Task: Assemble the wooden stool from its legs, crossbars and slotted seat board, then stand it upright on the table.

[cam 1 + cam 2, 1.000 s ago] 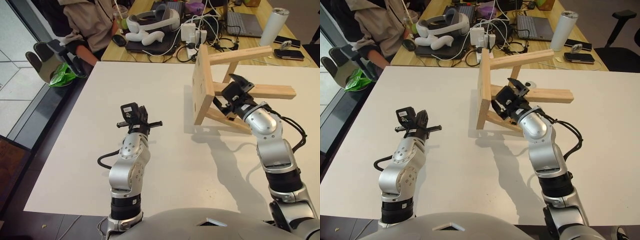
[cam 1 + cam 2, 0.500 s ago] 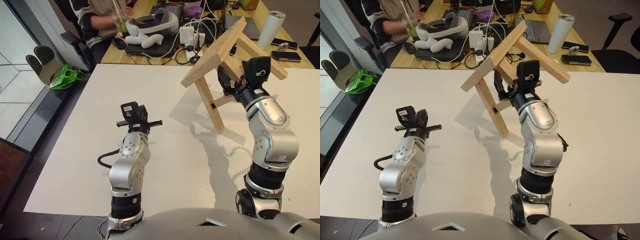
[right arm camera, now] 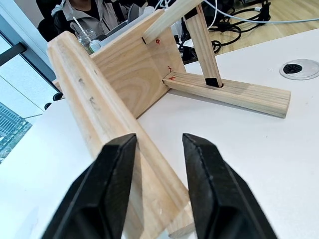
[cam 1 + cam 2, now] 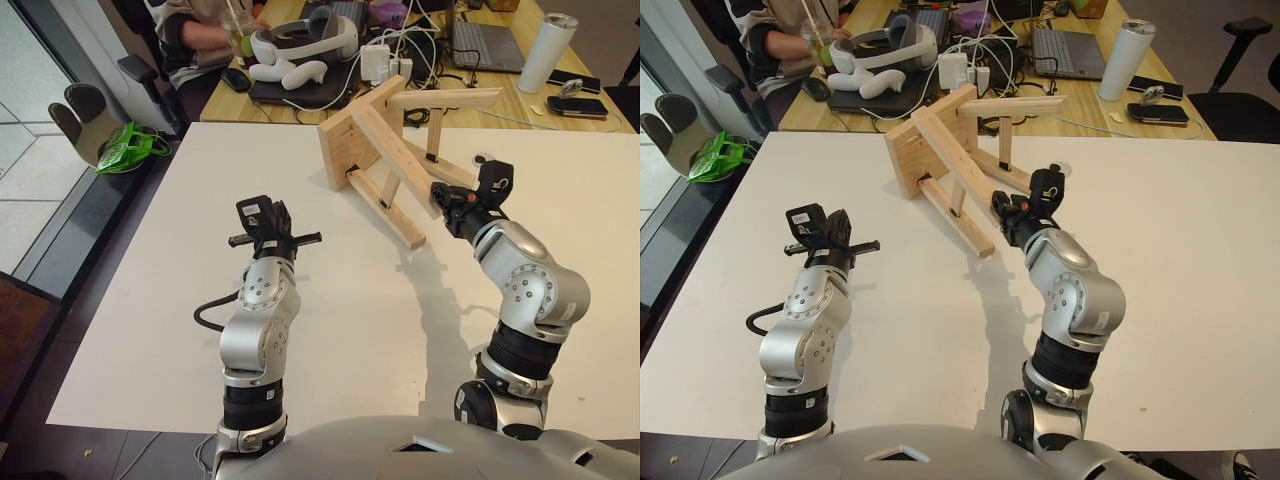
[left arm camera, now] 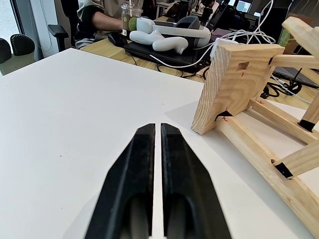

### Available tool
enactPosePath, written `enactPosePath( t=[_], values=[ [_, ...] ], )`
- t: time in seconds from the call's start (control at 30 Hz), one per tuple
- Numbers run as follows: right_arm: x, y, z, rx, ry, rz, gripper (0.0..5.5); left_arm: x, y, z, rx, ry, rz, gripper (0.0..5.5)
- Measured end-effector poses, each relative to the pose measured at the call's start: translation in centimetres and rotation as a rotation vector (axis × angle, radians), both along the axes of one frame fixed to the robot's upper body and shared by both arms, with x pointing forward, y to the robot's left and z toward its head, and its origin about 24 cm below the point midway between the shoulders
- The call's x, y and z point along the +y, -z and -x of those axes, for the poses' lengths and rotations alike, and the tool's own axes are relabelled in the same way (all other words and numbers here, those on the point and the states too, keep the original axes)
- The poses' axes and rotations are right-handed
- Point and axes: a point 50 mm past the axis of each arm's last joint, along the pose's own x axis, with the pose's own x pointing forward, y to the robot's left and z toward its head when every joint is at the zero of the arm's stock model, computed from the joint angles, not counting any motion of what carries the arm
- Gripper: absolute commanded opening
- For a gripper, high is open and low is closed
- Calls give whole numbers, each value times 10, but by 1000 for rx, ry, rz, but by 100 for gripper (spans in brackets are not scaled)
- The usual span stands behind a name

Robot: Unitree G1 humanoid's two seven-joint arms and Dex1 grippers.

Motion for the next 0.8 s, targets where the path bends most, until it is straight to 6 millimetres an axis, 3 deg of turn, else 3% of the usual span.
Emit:
enactPosePath(
  t=[0.23, 0.8],
  values=[
    [4, 0, 2, -19, -29, 6, 2, 0, 0, 0, 0, -3, -4, 17],
    [-4, 12, 6, -82, -31, 68, 2, 3, 4, -4, -52, -26, 27, 17]
  ],
)
